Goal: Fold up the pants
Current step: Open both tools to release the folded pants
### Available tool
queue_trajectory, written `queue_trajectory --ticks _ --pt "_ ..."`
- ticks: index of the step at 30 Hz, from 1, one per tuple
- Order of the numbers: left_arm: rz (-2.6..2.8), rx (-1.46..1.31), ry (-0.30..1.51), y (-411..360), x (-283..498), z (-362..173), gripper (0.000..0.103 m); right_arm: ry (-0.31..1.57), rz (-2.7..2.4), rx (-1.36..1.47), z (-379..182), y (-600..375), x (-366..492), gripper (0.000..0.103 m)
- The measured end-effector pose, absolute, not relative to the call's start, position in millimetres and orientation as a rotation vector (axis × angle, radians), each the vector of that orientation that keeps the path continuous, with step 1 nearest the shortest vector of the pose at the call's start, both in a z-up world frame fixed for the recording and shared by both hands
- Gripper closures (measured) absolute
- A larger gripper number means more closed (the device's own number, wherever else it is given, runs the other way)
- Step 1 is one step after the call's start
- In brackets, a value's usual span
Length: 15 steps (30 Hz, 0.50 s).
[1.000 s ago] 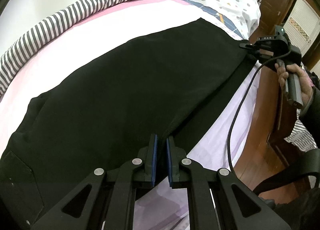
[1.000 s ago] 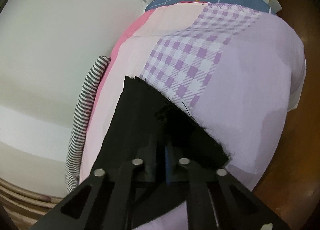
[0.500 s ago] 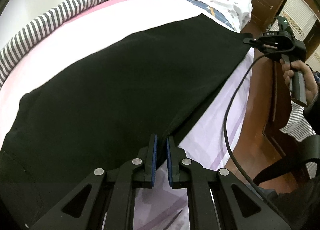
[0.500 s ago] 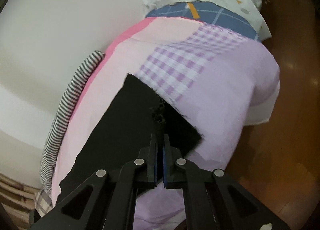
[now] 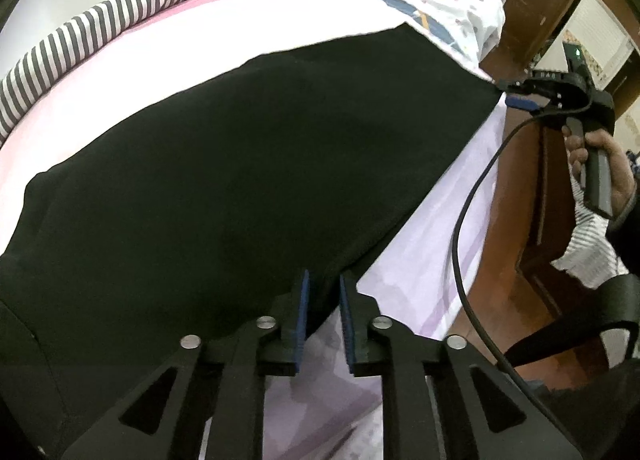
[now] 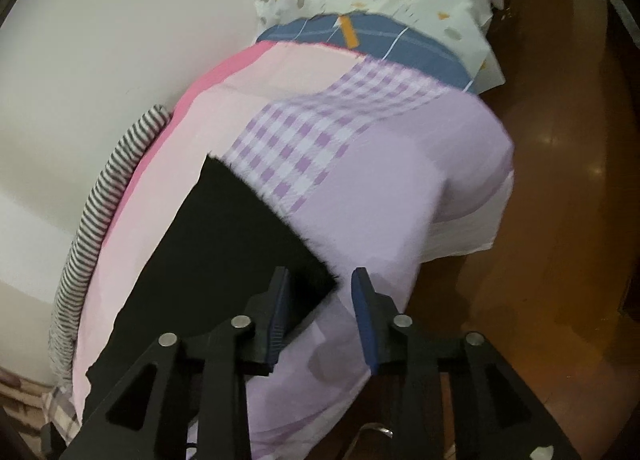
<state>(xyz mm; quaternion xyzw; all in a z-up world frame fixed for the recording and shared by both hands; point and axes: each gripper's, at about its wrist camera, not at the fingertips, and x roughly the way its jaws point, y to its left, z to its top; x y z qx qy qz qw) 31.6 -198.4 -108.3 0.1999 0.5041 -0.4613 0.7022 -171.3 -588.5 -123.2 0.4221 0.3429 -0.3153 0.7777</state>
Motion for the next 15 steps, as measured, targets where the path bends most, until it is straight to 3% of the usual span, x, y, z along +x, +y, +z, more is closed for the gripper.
queue_trajectory --ticks 5,15 --pt "-1.033 0.351 1.073 -185.6 36.9 -85.5 0.080 0.717 -0.621 0.792 -86.8 -576.1 -154.2 0.065" --pt "-0.638 0.106 1.012 -80.5 103.1 -66.9 0.080 0.780 -0.142 0.530 -44.7 -467.3 -13.8 0.061"
